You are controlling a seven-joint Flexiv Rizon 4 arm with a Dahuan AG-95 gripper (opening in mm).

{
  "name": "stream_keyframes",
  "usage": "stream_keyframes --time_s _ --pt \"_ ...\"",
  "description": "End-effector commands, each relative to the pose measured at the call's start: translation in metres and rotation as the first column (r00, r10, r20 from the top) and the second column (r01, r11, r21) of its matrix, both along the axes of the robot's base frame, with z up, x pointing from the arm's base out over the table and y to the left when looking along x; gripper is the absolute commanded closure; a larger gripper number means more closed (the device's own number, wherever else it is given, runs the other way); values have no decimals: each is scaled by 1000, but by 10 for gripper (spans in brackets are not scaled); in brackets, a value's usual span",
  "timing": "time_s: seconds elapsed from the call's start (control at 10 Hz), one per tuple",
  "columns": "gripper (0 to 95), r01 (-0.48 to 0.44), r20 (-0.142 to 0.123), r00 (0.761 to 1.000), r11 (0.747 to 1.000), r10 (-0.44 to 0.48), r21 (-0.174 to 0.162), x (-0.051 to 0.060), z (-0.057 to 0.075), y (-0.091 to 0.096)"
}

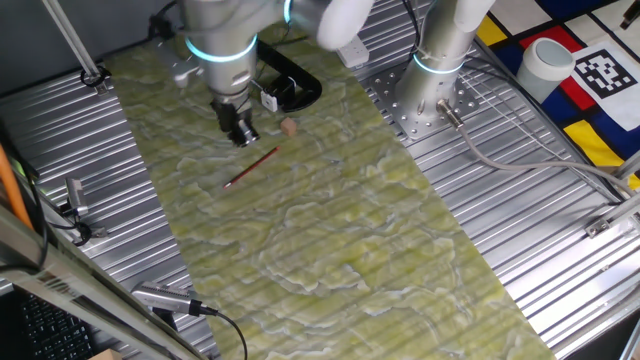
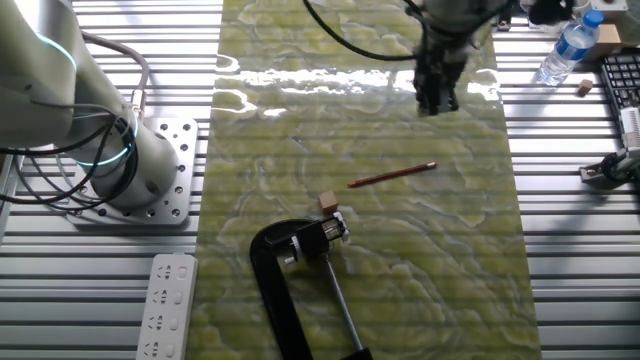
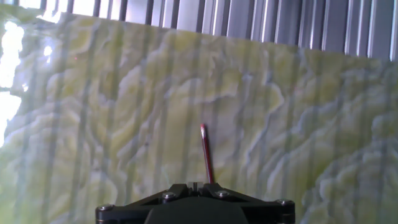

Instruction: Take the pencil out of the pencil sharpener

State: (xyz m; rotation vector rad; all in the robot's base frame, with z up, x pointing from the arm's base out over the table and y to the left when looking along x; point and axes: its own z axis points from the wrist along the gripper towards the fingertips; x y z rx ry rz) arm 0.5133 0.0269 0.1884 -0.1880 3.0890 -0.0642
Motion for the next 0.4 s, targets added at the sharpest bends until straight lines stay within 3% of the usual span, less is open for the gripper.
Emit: stream_keyframes --time_s 0.1,0.4 --pt "950 21 1 1000 1000 -21 10 -4 6 0" --pt "950 24 0 1000 1000 -24 11 -4 7 0"
